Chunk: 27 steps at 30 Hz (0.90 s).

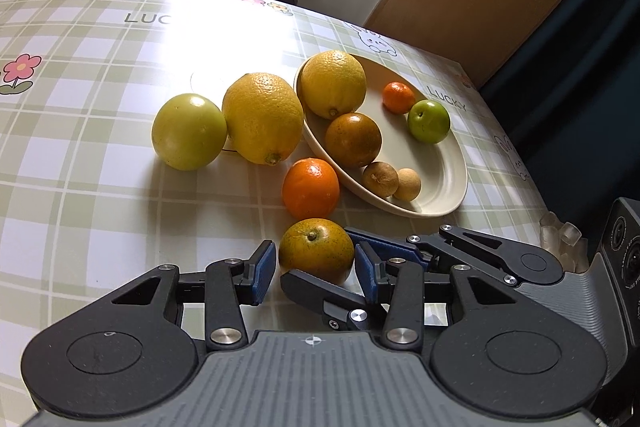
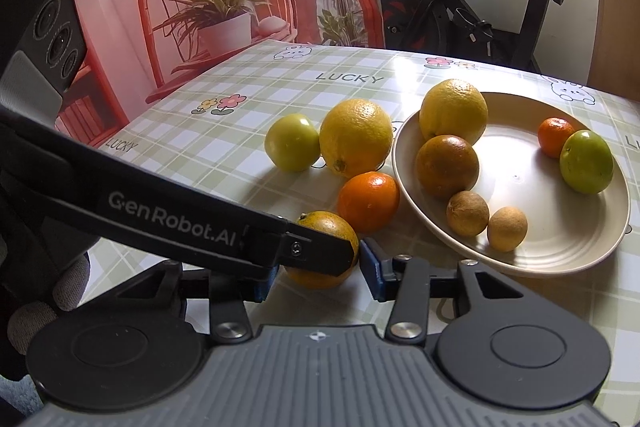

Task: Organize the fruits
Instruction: 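Move the right gripper to the dark orange and close on it, then carry the dark orange over the plate and open the right gripper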

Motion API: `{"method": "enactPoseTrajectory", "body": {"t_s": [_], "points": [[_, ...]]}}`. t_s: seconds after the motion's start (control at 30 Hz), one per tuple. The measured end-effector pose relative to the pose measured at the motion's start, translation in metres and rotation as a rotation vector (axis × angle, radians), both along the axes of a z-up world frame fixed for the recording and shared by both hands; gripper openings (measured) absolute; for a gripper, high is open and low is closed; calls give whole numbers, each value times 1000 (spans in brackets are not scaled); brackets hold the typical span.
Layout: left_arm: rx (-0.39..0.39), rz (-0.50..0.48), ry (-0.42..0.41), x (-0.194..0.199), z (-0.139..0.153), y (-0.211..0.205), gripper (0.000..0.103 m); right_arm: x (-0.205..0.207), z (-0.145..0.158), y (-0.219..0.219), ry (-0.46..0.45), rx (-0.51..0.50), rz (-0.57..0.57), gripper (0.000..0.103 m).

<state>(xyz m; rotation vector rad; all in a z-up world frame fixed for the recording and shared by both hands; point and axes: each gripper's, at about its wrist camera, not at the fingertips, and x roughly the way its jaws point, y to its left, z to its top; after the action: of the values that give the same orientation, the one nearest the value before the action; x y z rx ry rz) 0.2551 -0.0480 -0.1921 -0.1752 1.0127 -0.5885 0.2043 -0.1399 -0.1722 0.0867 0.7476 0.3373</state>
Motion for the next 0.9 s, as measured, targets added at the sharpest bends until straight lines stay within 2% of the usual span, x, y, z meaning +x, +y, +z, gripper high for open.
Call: {"method": "enactPoseTrajectory", "body": {"t_s": [0.43, 0.63, 0.9], "points": [[-31, 51, -15, -13, -4, 3, 45, -7, -3, -2, 9, 26, -9, 47], [-20, 55, -22, -18, -3, 0, 45, -12, -2, -5, 14, 45, -17, 46], [-8, 48, -88, -25, 15, -5, 45, -19, 11, -10, -51, 62, -29, 46]]}}
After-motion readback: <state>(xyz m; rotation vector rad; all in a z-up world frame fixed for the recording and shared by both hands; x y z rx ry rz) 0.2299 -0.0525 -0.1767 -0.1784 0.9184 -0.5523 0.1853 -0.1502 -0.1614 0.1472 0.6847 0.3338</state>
